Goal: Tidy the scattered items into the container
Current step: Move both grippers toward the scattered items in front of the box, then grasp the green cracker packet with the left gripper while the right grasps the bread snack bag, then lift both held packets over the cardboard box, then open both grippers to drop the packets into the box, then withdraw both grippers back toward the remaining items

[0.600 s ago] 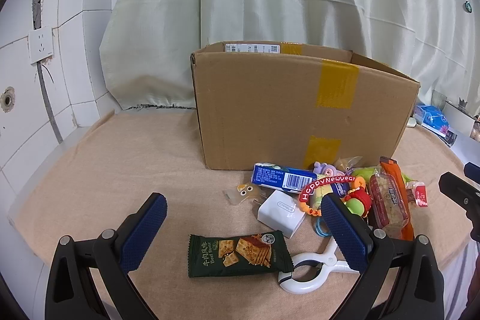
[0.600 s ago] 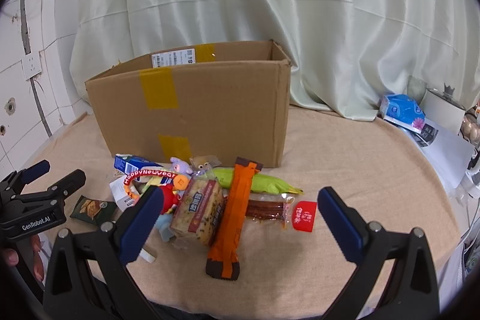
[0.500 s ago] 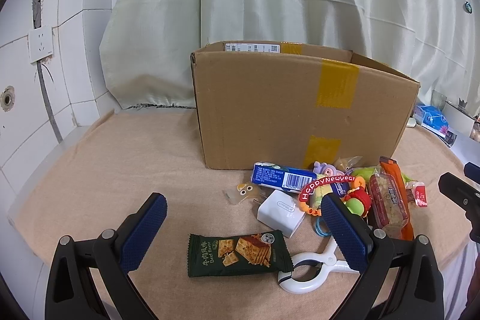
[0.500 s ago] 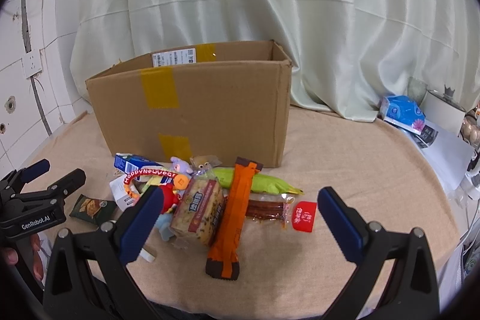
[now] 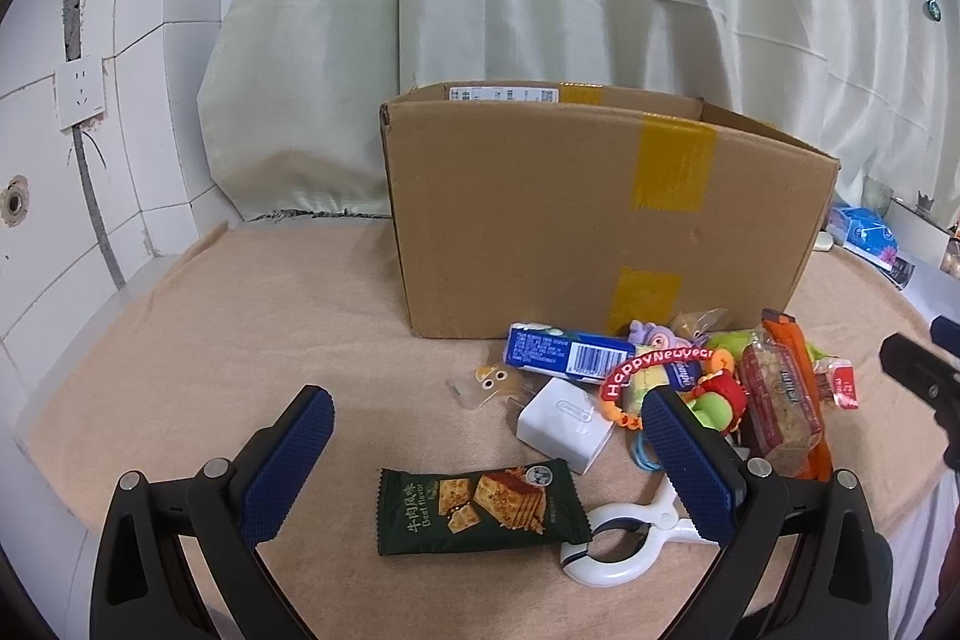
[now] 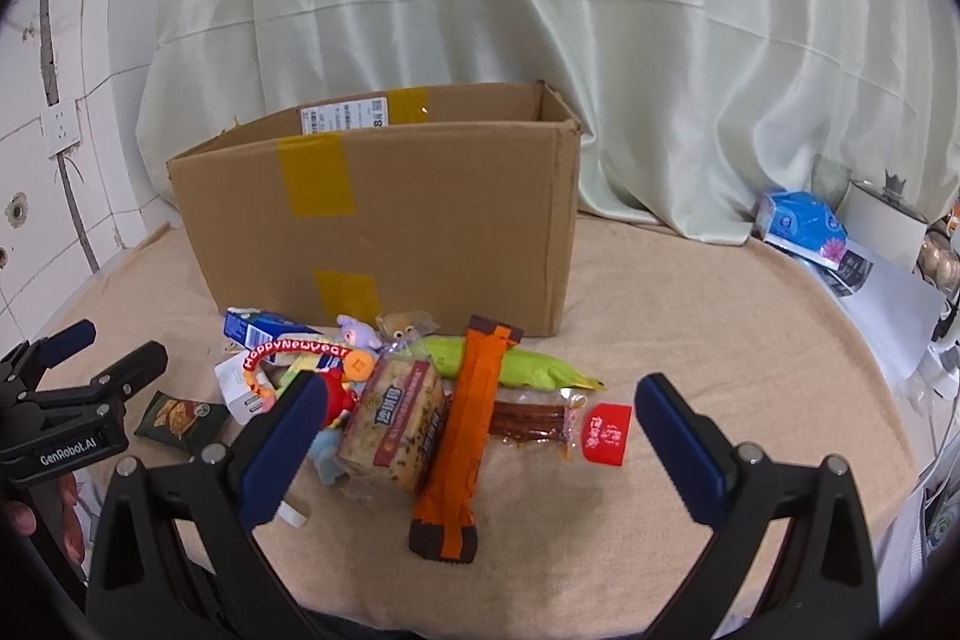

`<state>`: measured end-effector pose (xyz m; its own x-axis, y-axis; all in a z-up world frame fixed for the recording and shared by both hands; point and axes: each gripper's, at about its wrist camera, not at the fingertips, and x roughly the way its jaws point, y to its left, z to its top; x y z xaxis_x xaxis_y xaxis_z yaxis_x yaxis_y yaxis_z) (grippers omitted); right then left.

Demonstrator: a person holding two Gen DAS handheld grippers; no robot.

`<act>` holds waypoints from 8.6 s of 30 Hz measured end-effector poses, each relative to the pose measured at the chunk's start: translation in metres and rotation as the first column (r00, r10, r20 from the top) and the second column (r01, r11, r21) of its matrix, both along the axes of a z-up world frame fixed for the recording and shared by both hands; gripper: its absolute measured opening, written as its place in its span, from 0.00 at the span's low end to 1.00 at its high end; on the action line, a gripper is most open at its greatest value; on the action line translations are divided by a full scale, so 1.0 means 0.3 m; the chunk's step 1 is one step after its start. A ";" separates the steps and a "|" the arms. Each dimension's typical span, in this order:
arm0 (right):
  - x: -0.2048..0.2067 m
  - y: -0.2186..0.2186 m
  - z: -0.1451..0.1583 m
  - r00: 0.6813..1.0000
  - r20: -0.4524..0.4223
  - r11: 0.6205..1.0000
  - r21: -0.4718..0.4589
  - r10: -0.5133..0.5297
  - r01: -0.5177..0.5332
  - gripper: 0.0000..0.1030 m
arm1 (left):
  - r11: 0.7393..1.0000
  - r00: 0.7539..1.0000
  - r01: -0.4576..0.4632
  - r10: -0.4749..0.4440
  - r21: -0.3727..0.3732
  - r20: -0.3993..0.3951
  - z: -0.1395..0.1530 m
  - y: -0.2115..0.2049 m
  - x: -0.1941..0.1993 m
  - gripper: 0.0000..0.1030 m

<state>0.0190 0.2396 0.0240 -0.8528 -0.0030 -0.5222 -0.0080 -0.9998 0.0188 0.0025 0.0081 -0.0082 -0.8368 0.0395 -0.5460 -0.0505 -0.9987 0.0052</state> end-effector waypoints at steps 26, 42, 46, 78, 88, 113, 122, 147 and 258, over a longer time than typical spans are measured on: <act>-0.103 -0.165 -0.191 0.996 0.064 0.993 0.092 0.068 -0.073 0.99 | 1.000 0.997 0.008 -0.008 0.006 0.074 -0.187 -0.107 -0.021 1.00; -0.132 -0.109 -0.206 0.992 0.114 0.998 -0.027 0.056 -0.053 0.60 | 0.999 0.996 0.040 -0.040 0.002 0.086 -0.205 -0.064 -0.025 1.00; -0.113 -0.107 -0.184 0.993 0.106 0.999 0.006 0.049 -0.050 0.58 | 0.999 0.995 0.036 -0.036 -0.003 0.088 -0.215 -0.065 -0.020 1.00; -0.138 -0.131 -0.204 0.982 0.117 0.989 -0.010 0.149 -0.149 0.42 | 1.000 0.991 -0.001 0.000 0.005 0.133 -0.263 -0.075 -0.107 1.00; -0.145 -0.120 -0.214 0.979 0.127 0.987 -0.023 0.158 -0.157 0.42 | 0.999 0.993 0.047 -0.050 0.027 0.107 -0.252 -0.073 -0.107 0.53; -0.156 -0.102 -0.226 0.982 0.128 0.990 -0.027 0.142 -0.140 0.51 | 0.997 0.998 0.055 -0.057 0.052 0.038 -0.186 -0.123 -0.113 0.14; -0.146 -0.083 -0.215 0.982 0.111 0.986 -0.084 0.152 -0.143 0.40 | 0.997 0.998 0.045 -0.047 0.061 0.033 -0.187 -0.129 -0.114 0.13; -0.085 -0.025 -0.001 0.992 -0.021 0.990 -0.064 0.126 -0.127 0.40 | 0.994 0.994 0.096 -0.093 0.050 -0.055 0.054 -0.100 -0.077 0.13; -0.175 0.006 0.020 0.993 -0.044 0.994 -0.033 0.106 -0.107 1.00 | 0.979 0.980 0.196 -0.197 0.065 0.007 -0.016 -0.039 -0.136 1.00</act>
<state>-0.0335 0.2415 0.0300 -0.8681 -0.1128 -0.4835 0.0999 -0.9936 0.0524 -0.0383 -0.0037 -0.0131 -0.8020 0.2372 -0.5482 -0.2451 -0.9676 -0.0601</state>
